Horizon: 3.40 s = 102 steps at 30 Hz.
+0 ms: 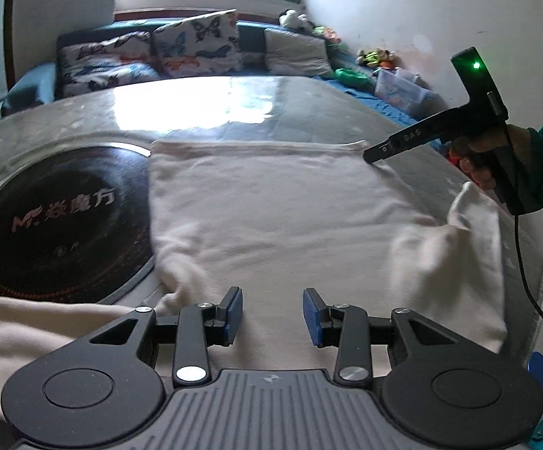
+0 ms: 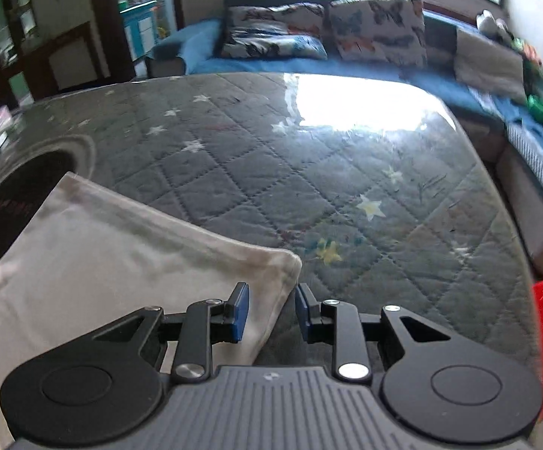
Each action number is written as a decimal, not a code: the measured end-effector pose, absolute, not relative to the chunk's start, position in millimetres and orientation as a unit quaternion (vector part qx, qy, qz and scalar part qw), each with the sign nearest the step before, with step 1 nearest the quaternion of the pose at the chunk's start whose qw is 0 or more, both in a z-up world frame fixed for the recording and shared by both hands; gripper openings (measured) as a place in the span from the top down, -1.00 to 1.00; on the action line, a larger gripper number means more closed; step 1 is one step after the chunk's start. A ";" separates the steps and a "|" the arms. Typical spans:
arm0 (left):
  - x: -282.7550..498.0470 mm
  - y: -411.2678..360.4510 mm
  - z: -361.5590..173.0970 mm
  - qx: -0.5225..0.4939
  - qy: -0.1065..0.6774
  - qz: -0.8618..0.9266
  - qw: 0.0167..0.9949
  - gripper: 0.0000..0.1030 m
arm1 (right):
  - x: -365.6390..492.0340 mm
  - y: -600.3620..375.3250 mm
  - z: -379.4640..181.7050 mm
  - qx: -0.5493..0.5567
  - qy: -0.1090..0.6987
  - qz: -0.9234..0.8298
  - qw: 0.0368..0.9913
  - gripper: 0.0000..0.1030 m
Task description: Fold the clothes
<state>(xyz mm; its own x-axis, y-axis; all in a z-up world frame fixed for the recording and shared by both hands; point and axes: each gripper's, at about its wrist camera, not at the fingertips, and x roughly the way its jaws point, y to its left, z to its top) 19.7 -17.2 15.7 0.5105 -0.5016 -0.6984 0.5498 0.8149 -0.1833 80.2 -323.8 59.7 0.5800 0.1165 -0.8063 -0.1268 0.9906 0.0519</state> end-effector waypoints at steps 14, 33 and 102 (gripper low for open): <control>25.3 -7.9 19.5 0.021 0.399 -0.254 0.881 0.17 | 147.4 -288.8 54.0 -0.077 0.428 0.068 0.898 0.84; -15.0 -32.0 33.7 0.030 0.374 -0.280 0.884 0.03 | -39.3 -399.7 75.6 -0.075 0.421 -0.054 0.902 0.50; 22.5 163.4 23.8 -0.087 0.339 0.141 0.926 0.90 | -28.8 -165.8 85.7 -0.157 0.359 0.272 0.879 0.31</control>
<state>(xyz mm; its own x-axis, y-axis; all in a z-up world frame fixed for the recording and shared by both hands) 22.5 163.4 23.8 0.7304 0.2025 -0.6523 -0.3198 0.9453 -0.0646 -28.8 -165.8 85.7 0.5948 0.3653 -0.7161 -0.5902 0.8032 -0.0805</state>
